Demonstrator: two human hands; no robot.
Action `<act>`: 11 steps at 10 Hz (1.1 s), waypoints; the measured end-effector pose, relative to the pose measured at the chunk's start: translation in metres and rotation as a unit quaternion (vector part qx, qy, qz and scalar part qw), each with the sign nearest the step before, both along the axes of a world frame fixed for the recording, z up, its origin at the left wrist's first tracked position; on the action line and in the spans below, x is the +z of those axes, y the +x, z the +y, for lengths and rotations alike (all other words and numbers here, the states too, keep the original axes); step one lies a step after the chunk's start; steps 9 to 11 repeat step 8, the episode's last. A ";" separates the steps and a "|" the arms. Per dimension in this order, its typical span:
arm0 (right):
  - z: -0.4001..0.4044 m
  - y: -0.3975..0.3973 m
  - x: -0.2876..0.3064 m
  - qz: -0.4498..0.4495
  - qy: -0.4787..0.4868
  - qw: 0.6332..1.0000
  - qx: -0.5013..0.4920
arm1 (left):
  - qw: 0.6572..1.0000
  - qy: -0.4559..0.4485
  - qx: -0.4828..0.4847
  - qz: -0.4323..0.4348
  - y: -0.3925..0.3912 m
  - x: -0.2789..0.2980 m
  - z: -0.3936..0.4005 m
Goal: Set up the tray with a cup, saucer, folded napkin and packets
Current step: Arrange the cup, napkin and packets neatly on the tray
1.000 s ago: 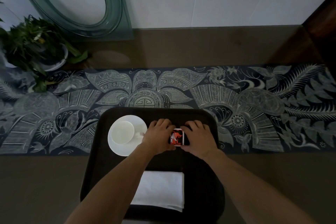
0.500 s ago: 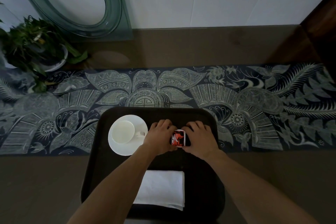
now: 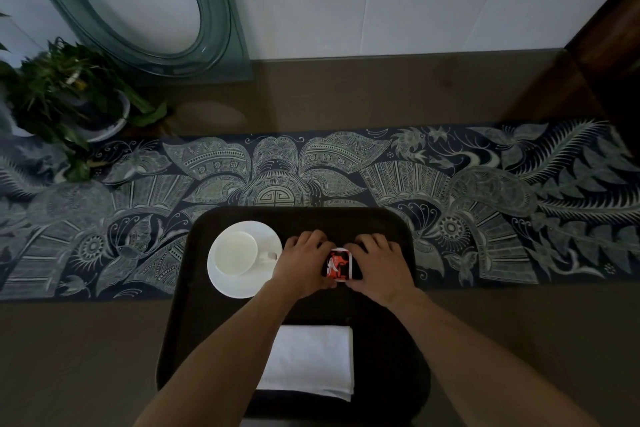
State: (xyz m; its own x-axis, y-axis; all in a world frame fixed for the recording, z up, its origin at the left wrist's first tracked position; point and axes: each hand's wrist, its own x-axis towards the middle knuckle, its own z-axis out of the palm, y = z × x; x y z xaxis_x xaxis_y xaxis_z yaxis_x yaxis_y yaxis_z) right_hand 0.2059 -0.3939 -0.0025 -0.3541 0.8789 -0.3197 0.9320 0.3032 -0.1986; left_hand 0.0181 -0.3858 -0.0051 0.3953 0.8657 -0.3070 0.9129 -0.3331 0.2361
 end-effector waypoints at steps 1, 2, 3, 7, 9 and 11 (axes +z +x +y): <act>-0.001 -0.001 0.001 -0.001 -0.004 1.000 -0.004 | 1.000 0.004 -0.001 0.002 0.000 0.000 -0.001; -0.002 -0.001 0.001 -0.003 -0.012 1.000 -0.007 | 1.000 0.003 0.001 0.004 0.000 0.000 -0.002; -0.002 -0.002 0.002 -0.014 -0.027 0.999 -0.010 | 1.000 0.002 0.008 0.010 0.001 -0.001 -0.004; -0.017 -0.019 0.027 -0.038 -0.015 0.997 -0.068 | 0.999 -0.004 0.027 0.020 -0.001 0.021 -0.014; -0.024 -0.021 0.033 -0.045 -0.012 0.996 -0.072 | 0.999 -0.004 0.030 0.012 -0.005 0.026 -0.020; -0.024 -0.021 0.033 -0.045 -0.012 0.996 -0.072 | 0.999 -0.004 0.030 0.012 -0.005 0.026 -0.020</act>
